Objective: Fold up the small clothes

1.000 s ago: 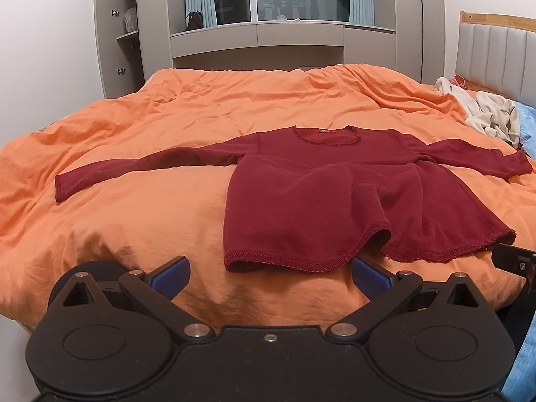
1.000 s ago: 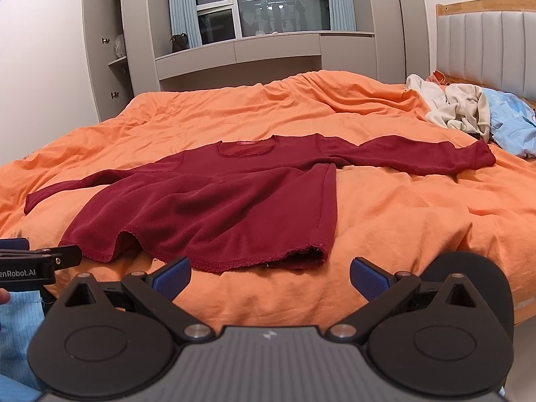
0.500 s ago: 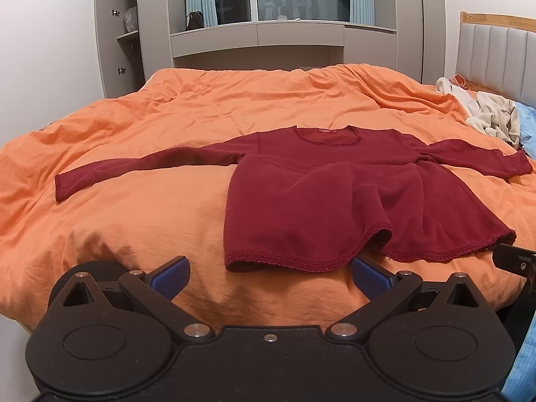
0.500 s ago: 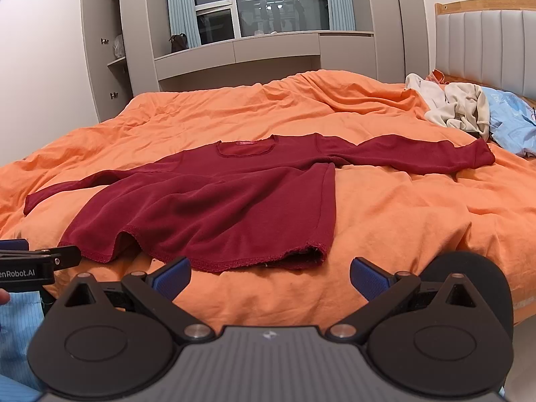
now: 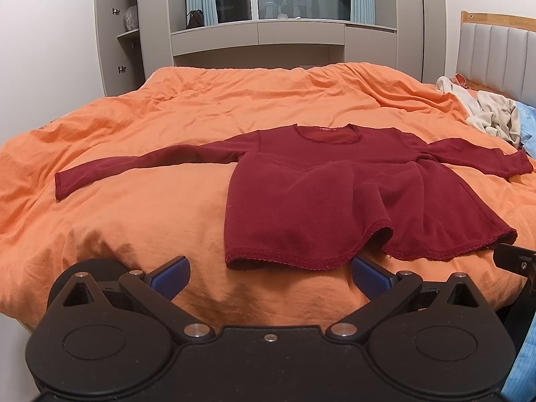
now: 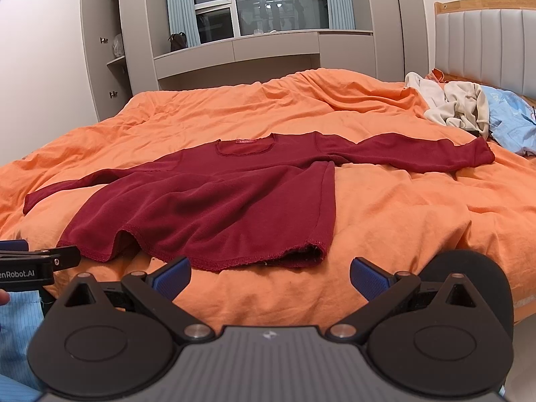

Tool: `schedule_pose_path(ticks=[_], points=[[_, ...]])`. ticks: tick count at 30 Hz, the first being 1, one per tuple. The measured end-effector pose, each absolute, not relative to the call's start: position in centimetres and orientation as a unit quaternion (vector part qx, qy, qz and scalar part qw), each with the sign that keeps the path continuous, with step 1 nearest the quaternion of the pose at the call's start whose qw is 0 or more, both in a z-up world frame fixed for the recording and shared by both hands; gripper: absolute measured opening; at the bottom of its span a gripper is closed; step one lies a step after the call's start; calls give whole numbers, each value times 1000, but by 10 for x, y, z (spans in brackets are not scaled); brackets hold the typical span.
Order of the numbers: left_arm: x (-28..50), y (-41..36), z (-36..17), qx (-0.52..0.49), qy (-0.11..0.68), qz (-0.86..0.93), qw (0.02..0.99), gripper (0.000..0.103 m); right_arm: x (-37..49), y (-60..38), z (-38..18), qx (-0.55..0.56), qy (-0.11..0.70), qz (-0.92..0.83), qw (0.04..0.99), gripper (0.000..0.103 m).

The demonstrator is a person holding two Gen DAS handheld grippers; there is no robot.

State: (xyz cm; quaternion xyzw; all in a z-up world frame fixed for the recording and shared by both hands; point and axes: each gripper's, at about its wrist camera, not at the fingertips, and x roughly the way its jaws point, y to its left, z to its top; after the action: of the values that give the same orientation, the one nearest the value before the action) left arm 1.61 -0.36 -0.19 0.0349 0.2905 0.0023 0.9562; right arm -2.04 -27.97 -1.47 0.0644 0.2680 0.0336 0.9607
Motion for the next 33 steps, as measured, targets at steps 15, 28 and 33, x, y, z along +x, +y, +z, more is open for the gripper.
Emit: schedule_pose_path(ticks=[15, 28, 33], points=[[17, -2, -5, 34, 292, 3, 956, 102, -20, -280, -15, 64, 269, 34, 960, 103], [24, -4, -7, 38, 301, 3, 953, 102, -17, -279, -19, 67, 275, 35, 958, 103], [42, -8, 10, 56, 298, -2, 953, 102, 0, -284, -9, 75, 289, 32, 954, 103]])
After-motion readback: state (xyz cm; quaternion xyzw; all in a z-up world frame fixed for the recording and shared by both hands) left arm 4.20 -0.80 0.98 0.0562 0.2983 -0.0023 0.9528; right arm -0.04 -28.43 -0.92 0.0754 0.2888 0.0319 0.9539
